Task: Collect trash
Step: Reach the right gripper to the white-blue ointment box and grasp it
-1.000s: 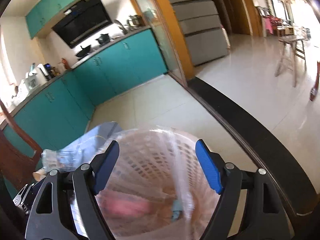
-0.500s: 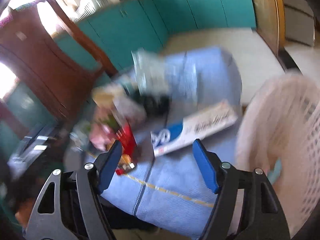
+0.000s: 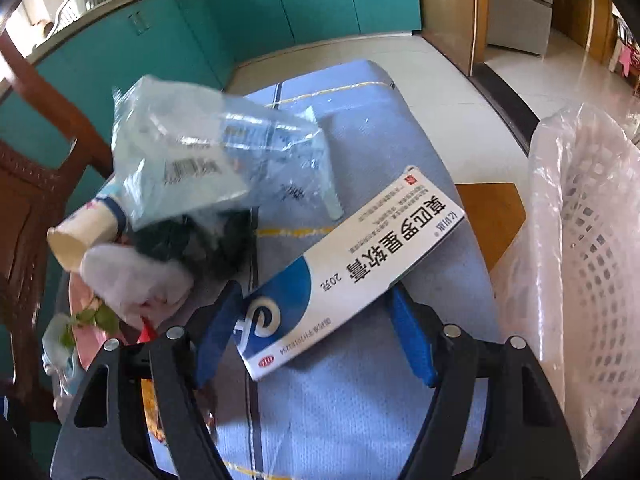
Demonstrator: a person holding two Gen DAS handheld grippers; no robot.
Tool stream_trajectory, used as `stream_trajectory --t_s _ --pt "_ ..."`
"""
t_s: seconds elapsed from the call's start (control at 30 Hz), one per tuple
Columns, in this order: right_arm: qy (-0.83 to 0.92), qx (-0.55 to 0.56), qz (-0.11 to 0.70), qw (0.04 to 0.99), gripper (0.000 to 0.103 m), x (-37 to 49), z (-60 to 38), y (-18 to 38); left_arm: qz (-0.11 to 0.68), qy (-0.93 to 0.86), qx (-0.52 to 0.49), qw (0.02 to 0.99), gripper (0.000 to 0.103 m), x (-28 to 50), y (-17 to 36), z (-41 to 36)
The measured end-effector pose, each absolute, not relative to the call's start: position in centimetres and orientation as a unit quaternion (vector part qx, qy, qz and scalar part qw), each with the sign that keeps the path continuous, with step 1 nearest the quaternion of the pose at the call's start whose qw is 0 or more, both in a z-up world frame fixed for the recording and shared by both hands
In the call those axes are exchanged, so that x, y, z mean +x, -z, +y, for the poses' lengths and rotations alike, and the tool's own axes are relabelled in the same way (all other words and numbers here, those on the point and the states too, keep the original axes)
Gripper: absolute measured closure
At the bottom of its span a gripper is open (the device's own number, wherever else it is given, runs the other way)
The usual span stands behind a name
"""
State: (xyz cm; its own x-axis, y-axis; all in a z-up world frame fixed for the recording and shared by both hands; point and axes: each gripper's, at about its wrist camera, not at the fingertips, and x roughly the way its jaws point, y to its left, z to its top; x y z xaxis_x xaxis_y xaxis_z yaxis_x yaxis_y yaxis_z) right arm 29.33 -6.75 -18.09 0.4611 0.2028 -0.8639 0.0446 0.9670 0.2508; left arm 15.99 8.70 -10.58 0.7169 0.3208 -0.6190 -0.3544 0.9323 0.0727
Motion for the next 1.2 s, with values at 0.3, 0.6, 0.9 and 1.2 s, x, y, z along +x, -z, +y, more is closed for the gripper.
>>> stream_trajectory --t_s 0.3,0.6,0.9,1.2 --pt "-0.116 0.081 0.513 0.847 0.079 27.4 -6.5 16.6 0.348 -0.174 -0.034 0.921 0.016 16.6 12.0 8.6" --pt "-0.144 0.09 0.491 0.855 0.045 25.6 -7.4 15.1 0.351 -0.173 -0.032 0.92 0.016 16.6 12.2 8.0" --pt "-0.094 0.136 0.506 0.846 0.036 31.8 -6.7 18.0 0.352 -0.175 -0.019 0.919 0.015 16.1 12.1 7.7" --pt "-0.129 0.096 0.527 0.834 0.061 30.3 -7.0 17.8 0.375 -0.11 -0.041 0.92 0.015 17.1 13.8 7.2"
